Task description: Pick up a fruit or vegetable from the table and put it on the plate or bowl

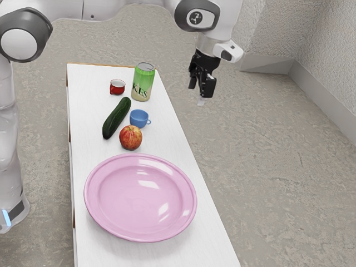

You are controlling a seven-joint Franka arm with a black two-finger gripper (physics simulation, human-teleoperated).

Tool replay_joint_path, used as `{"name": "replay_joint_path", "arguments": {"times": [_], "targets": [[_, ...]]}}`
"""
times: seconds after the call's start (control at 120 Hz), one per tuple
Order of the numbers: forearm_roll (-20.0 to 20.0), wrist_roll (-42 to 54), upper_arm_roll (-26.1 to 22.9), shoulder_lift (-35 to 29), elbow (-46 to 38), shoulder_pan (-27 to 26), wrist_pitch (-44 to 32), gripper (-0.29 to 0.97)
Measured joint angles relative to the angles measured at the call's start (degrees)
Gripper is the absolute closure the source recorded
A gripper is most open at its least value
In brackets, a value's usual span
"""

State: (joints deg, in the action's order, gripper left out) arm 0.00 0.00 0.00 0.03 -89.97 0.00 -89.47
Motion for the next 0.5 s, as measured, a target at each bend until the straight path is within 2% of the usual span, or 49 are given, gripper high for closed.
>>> {"name": "replay_joint_path", "arguments": {"times": [0.025,0.05,0.075,0.108,0.158,0.275,0.358,0.442,0.475,0.5], "targets": [[-1.33,0.87,12.49,1.16,5.71,-12.23,0.78,0.00],[-2.44,1.71,20.28,1.89,9.35,-19.38,1.47,0.01],[-3.34,2.52,25.18,2.38,11.64,-23.15,2.08,0.01],[-4.29,3.55,29.03,2.78,13.42,-24.43,2.79,0.01],[-5.32,4.98,31.75,3.04,14.68,-21.00,3.66,0.02],[-5.72,7.49,33.25,2.70,17.96,-6.80,5.24,0.02],[-2.54,8.90,31.71,0.82,26.65,-0.47,6.17,0.02],[-0.39,10.12,27.06,2.26,30.49,8.87,5.72,0.02],[0.11,10.57,26.05,3.97,30.80,9.69,5.43,0.02],[0.35,10.87,25.55,5.34,30.88,6.90,5.19,0.02]]}}
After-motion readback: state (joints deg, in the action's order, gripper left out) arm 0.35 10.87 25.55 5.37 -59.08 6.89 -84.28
